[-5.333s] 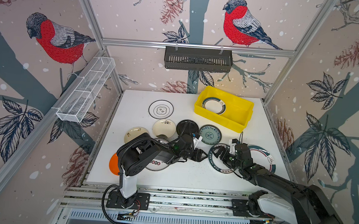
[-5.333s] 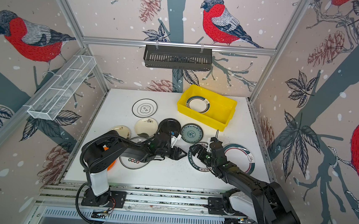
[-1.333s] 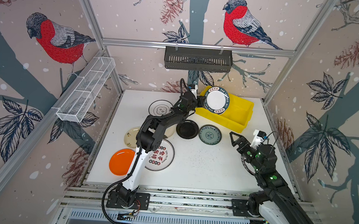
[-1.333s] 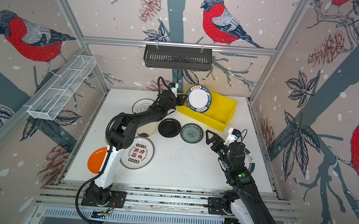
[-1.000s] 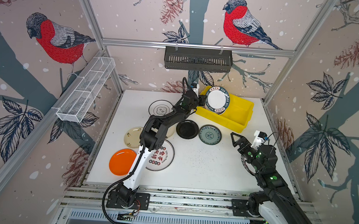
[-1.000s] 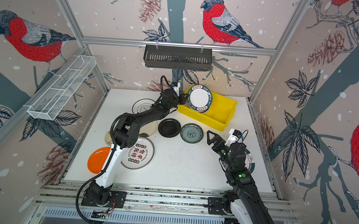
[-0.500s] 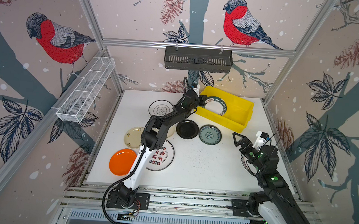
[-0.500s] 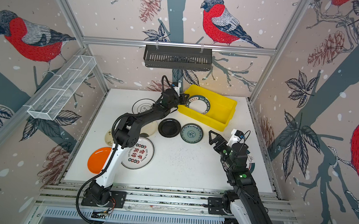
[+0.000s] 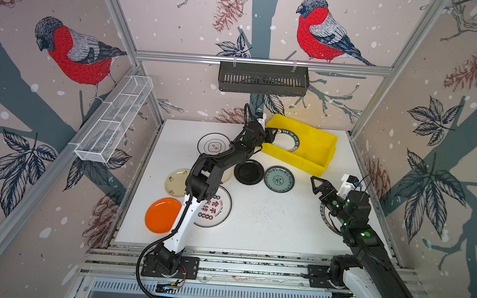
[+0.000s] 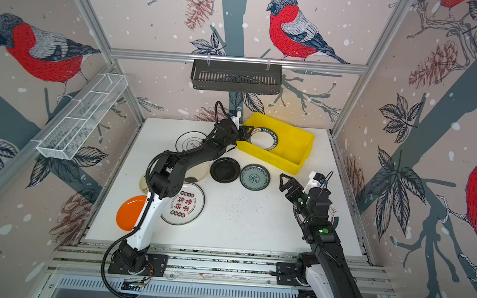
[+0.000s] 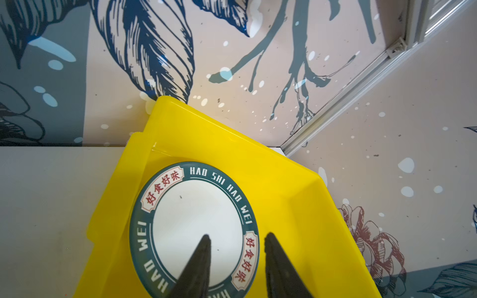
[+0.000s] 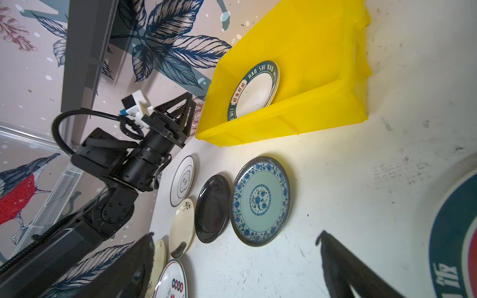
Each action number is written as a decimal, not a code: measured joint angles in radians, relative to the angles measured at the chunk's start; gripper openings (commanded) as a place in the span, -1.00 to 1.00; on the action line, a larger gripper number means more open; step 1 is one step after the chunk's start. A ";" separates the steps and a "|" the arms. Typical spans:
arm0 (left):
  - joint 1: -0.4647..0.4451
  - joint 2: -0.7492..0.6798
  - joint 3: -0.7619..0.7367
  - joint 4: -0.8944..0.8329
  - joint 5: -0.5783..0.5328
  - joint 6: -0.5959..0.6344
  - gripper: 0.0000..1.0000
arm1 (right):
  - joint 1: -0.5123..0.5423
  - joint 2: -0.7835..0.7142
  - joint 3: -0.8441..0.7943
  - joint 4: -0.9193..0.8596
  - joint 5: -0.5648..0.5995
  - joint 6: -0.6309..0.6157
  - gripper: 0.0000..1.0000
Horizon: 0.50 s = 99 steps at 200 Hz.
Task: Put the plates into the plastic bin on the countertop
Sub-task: 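Lower the plate into the yellow bin and open the left gripper, then withdraw the left gripper from the bin while the right gripper moves to the red-and-green-rimmed plate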
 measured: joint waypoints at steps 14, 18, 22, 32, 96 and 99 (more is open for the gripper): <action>-0.009 -0.047 -0.063 0.026 -0.002 0.015 0.21 | -0.003 0.021 0.016 -0.010 -0.001 -0.008 0.99; -0.012 -0.060 -0.081 0.032 -0.004 0.025 0.30 | -0.005 0.026 0.020 -0.013 -0.002 -0.013 0.99; -0.014 -0.074 -0.100 0.040 -0.007 0.029 0.45 | -0.005 0.032 0.024 -0.018 -0.002 -0.017 0.99; -0.022 -0.113 -0.153 0.060 -0.019 0.041 0.95 | -0.006 0.045 0.036 -0.031 -0.004 -0.027 0.99; -0.070 -0.372 -0.458 0.133 -0.080 0.140 0.95 | -0.074 0.152 0.129 -0.185 0.042 -0.086 0.99; -0.071 -0.385 -0.469 0.132 -0.084 0.146 0.95 | -0.084 0.159 0.131 -0.195 0.045 -0.090 0.99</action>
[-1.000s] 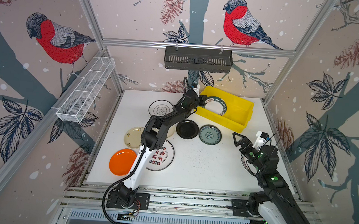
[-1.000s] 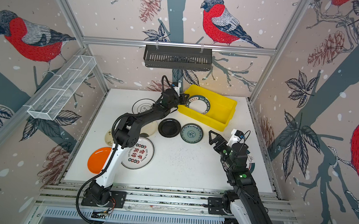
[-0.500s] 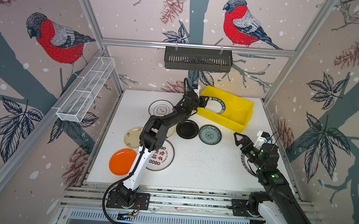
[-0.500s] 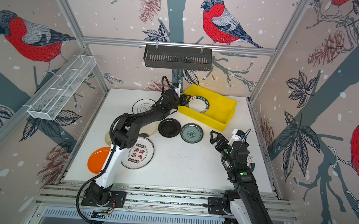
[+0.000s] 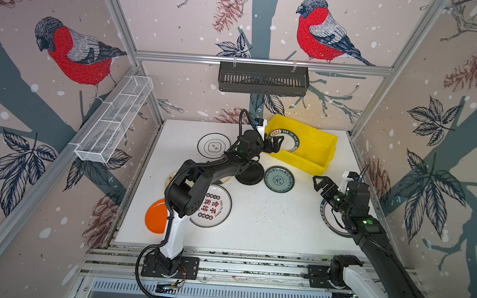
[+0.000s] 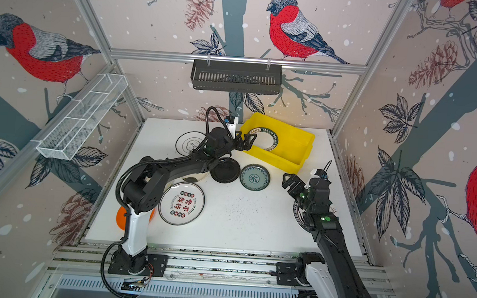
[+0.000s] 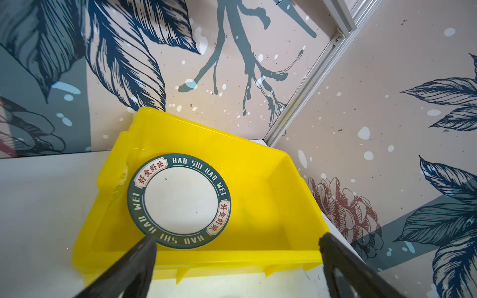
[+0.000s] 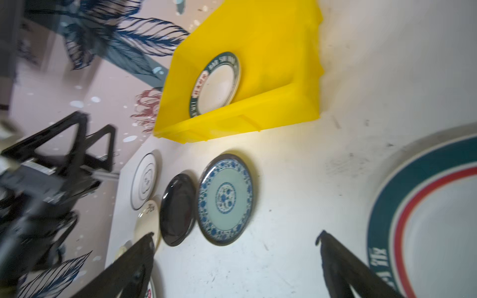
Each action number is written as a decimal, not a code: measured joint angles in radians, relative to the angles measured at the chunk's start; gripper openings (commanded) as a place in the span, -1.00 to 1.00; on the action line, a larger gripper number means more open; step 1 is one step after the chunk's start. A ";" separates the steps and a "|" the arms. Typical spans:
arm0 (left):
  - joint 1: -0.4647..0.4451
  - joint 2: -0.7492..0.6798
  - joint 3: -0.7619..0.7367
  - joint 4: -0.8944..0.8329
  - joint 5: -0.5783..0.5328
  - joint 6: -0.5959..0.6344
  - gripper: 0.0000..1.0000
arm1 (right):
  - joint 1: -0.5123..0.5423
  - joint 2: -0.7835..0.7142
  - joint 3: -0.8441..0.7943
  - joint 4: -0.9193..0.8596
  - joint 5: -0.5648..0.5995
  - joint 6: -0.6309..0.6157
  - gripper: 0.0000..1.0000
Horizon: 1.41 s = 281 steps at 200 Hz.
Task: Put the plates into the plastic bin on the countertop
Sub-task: 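Withdraw the left gripper from the bin while the right gripper moves to the red-and-green-rimmed plate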
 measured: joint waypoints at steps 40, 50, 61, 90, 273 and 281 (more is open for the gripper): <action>-0.011 -0.167 -0.179 0.005 -0.056 0.061 0.95 | -0.104 0.081 0.040 -0.082 -0.030 -0.059 1.00; -0.011 -0.206 -0.224 0.002 -0.072 0.066 0.95 | -0.106 0.100 0.058 -0.099 -0.042 -0.077 1.00; -0.011 -0.248 -0.273 0.003 -0.079 0.083 0.95 | -0.110 0.122 0.080 -0.121 -0.048 -0.100 1.00; -0.002 -0.342 -0.383 -0.022 -0.089 0.111 0.95 | -0.169 0.175 0.114 -0.198 -0.037 -0.131 1.00; 0.006 -0.534 -0.675 -0.101 -0.121 0.132 0.96 | -0.060 0.396 0.041 -0.247 0.045 -0.115 0.95; 0.006 -0.533 -0.675 -0.101 -0.120 0.129 0.95 | -0.050 0.407 0.042 -0.224 0.037 -0.116 0.95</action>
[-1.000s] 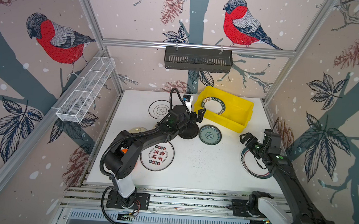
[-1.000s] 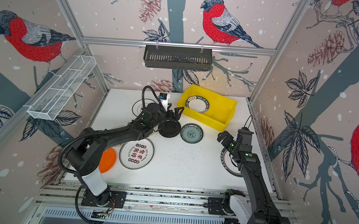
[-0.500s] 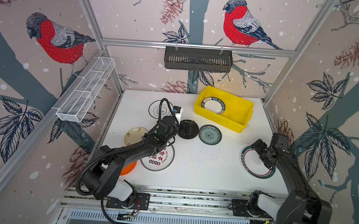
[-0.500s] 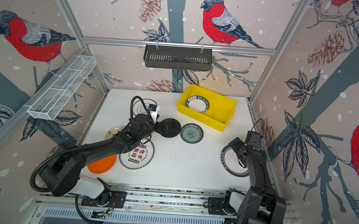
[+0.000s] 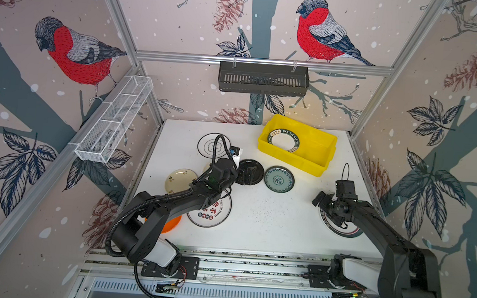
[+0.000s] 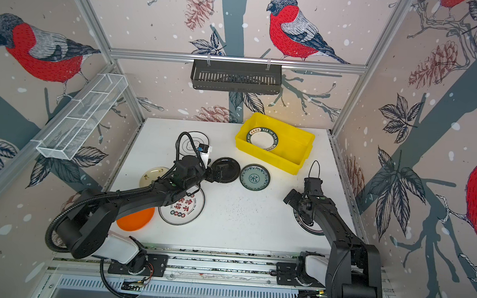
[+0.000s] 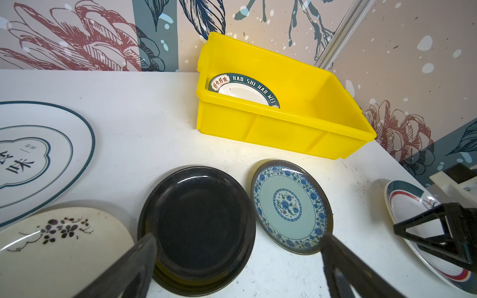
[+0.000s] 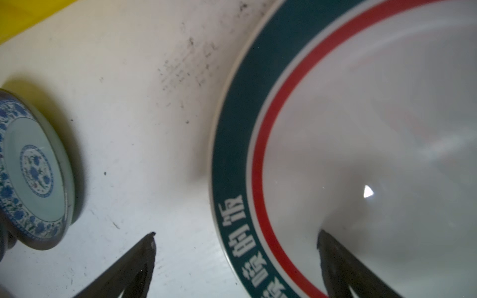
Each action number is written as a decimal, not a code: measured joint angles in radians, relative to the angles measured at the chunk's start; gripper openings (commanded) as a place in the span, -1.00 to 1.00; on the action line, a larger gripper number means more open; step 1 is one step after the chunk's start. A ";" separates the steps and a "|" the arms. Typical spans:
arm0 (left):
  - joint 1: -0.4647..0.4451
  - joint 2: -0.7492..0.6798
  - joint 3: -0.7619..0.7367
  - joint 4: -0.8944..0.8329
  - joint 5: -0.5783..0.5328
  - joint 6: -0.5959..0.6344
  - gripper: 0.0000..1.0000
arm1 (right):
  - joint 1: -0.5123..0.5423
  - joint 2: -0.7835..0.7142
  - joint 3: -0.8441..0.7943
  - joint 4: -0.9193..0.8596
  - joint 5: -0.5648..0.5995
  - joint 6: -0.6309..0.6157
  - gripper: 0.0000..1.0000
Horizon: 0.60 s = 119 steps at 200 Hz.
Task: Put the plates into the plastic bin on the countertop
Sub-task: 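Withdraw the left gripper from the bin while the right gripper moves to the red-and-green-rimmed plate, then lower the right gripper onto the red-and-green-rimmed plate's edge and close it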
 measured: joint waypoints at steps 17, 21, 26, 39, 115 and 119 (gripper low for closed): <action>0.000 0.000 0.000 0.001 0.000 -0.004 0.96 | 0.018 0.018 0.010 0.034 -0.016 -0.004 0.95; 0.000 0.000 0.000 0.001 0.000 -0.005 0.96 | 0.023 0.026 0.013 0.040 -0.021 -0.005 0.95; 0.000 0.001 0.000 0.002 0.000 -0.008 0.96 | 0.028 0.037 0.018 0.049 -0.030 -0.007 0.95; 0.000 0.006 0.001 0.003 0.000 -0.011 0.96 | 0.045 0.063 0.028 0.058 -0.055 -0.012 0.95; -0.001 0.022 0.011 0.001 0.004 -0.015 0.96 | 0.152 0.150 0.090 0.108 -0.193 -0.025 0.95; -0.002 0.022 0.011 0.001 0.004 -0.015 0.96 | 0.153 0.150 0.091 0.108 -0.200 -0.025 0.95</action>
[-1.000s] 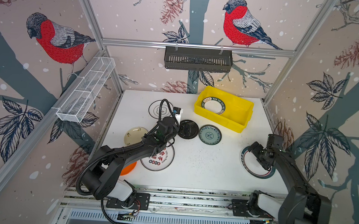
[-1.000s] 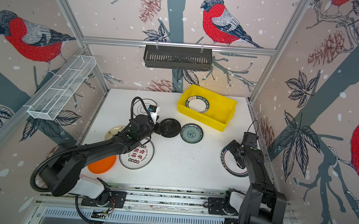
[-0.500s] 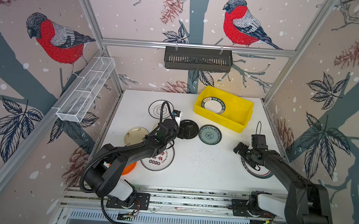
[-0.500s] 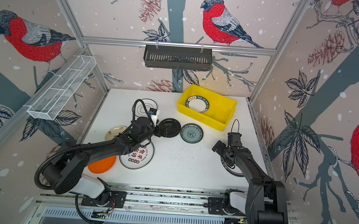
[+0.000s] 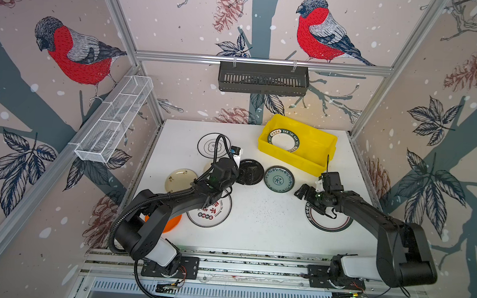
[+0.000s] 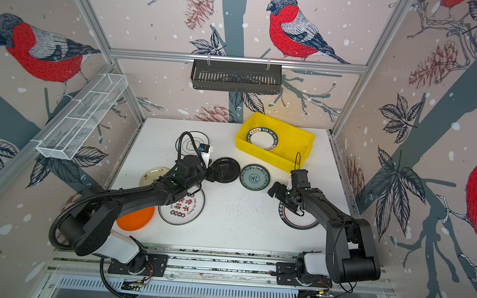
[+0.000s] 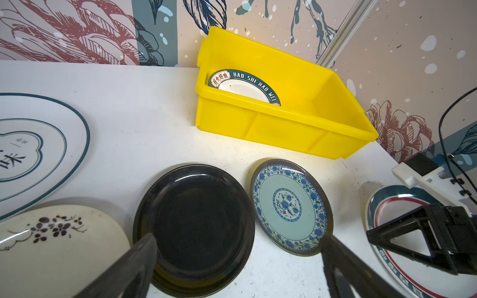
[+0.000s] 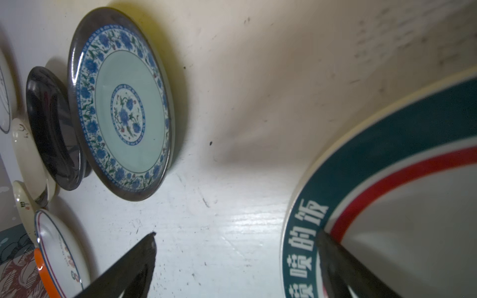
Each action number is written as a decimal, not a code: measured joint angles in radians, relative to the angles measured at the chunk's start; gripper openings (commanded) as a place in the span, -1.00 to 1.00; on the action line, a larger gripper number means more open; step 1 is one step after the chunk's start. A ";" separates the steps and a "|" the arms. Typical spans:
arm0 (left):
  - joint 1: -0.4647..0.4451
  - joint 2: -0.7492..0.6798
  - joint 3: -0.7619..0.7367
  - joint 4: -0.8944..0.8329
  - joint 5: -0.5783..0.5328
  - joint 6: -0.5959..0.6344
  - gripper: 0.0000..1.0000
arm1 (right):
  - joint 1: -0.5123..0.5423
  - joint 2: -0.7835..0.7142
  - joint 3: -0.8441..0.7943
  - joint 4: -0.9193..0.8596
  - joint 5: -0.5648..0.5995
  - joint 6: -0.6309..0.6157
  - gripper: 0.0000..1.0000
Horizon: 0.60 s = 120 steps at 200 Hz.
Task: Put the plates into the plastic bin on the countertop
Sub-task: 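Lower the right gripper onto the red-and-green-rimmed plate's edge and close it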
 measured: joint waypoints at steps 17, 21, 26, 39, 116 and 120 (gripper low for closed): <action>0.000 0.002 0.000 0.000 0.000 0.000 0.96 | 0.005 0.000 0.010 0.010 -0.039 0.003 0.95; -0.001 0.002 0.000 0.000 0.000 0.000 0.96 | 0.007 0.000 0.013 0.015 -0.047 0.005 0.95; -0.001 0.004 0.000 0.000 0.000 0.000 0.96 | 0.009 0.000 0.018 0.019 -0.057 0.005 0.95; -0.001 0.008 0.000 -0.001 0.000 -0.001 0.96 | 0.014 0.001 0.031 0.031 -0.084 0.018 0.95; -0.011 0.002 -0.003 -0.002 0.000 -0.003 0.95 | 0.014 0.042 0.188 -0.027 -0.058 -0.035 0.96; -0.013 0.001 -0.004 -0.002 0.000 -0.003 0.95 | 0.010 0.041 0.196 -0.041 -0.040 -0.038 0.96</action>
